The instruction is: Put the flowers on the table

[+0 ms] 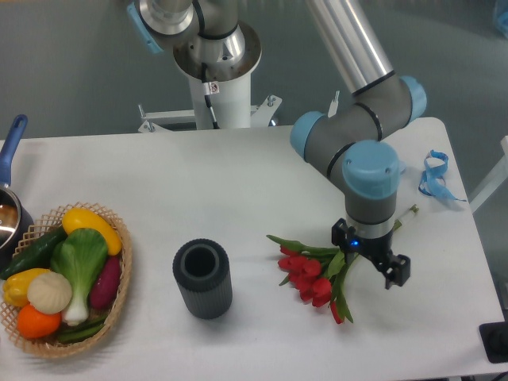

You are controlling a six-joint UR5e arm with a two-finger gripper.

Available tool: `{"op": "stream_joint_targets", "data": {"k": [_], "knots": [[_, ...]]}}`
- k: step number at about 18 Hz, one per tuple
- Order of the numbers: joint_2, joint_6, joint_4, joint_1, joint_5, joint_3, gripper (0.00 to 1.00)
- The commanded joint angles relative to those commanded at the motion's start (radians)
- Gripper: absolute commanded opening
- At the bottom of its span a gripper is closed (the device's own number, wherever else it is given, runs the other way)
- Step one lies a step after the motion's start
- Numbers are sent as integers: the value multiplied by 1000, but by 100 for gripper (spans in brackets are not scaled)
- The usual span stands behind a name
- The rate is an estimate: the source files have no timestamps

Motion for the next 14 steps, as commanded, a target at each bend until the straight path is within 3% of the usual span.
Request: {"op": "stream_joint_targets", "data": {"k": [4,12,14], "knots": [[38,253,-75,106,-101,-5,100],[81,453,-175,207,-172,-20,100],[86,491,-178,230,-183,-29,100]]}}
